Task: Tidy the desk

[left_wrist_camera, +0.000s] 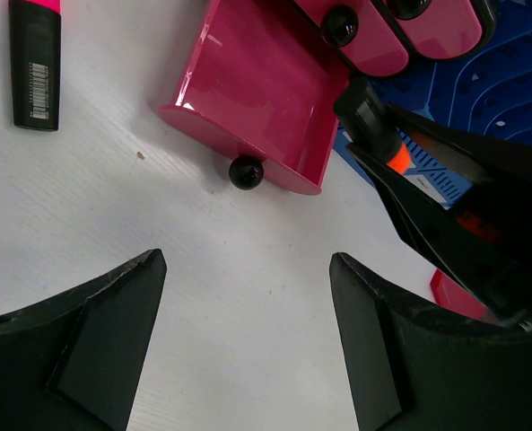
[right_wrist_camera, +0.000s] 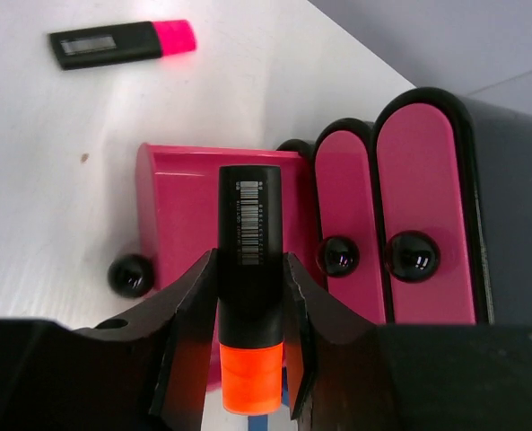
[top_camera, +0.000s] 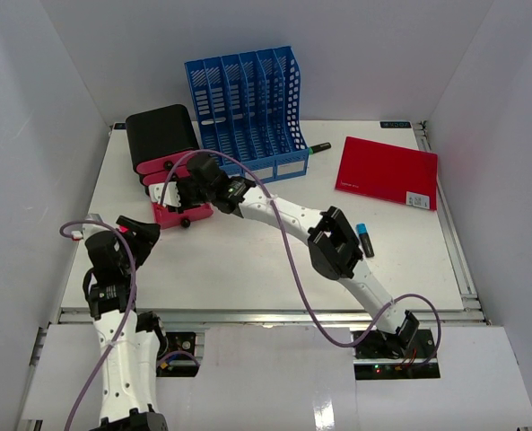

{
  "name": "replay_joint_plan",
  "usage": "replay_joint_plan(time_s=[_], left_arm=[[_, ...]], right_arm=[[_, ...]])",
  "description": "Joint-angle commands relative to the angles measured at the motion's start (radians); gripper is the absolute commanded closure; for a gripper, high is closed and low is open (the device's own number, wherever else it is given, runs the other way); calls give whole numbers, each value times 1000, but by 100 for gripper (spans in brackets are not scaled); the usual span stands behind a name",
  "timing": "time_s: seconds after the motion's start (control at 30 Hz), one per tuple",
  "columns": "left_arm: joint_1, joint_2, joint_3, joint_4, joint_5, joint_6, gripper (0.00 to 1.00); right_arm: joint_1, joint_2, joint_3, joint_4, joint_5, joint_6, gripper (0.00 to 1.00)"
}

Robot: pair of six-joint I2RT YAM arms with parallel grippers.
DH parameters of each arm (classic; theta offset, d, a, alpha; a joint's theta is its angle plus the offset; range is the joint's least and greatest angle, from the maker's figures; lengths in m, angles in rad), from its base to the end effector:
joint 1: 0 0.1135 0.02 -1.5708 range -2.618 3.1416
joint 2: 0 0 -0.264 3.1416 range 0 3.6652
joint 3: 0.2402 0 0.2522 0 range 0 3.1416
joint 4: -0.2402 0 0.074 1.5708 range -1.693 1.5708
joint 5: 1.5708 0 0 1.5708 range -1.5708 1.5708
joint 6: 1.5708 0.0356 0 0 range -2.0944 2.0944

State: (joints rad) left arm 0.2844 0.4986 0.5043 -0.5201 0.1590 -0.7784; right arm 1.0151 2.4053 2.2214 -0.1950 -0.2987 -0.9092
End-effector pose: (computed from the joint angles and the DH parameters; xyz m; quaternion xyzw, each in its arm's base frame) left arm 0.1242 0.0304 0.2474 -0.4018 0.7625 -0.1893 0.4704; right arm 0.2906 0.4879 0.2650 -0.7192 0.3994 0.1523 0.5478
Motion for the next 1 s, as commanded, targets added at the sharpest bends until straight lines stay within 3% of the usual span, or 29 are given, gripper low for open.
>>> replay_joint_plan(time_s=[0.0, 0.13, 0.3, 0.37, 0.43, 0.53, 0.67, 0.83, 0.97], left_arm=[[4, 15, 51, -27, -45, 2, 16], [2, 34, 63, -37, -63, 15, 16], [4, 91, 94, -66, -63, 30, 16], [3, 112, 98, -67, -56, 28, 16], [4, 135, 100, -71, -59, 24, 16], [4, 196, 115, -94, -84, 24, 16], [4, 295, 150, -121, -130, 36, 16], [4, 456, 227, -121, -215, 79, 18], [6, 616, 327, -151, -309, 98, 18]], right_arm=[[-12, 80, 6, 288, 70, 43, 92], [-16, 126, 12, 327, 78, 16, 89], [-26, 157, -9, 365, 75, 1, 71], [-30, 158, -11, 366, 75, -2, 61], [-30, 145, -26, 367, 79, -4, 42], [-31, 82, -88, 366, 61, 15, 30], [-38, -67, -221, 337, 4, 87, 26], [-92, -328, -324, 98, -283, 231, 23], [-184, -557, -582, 35, -497, 273, 22]])
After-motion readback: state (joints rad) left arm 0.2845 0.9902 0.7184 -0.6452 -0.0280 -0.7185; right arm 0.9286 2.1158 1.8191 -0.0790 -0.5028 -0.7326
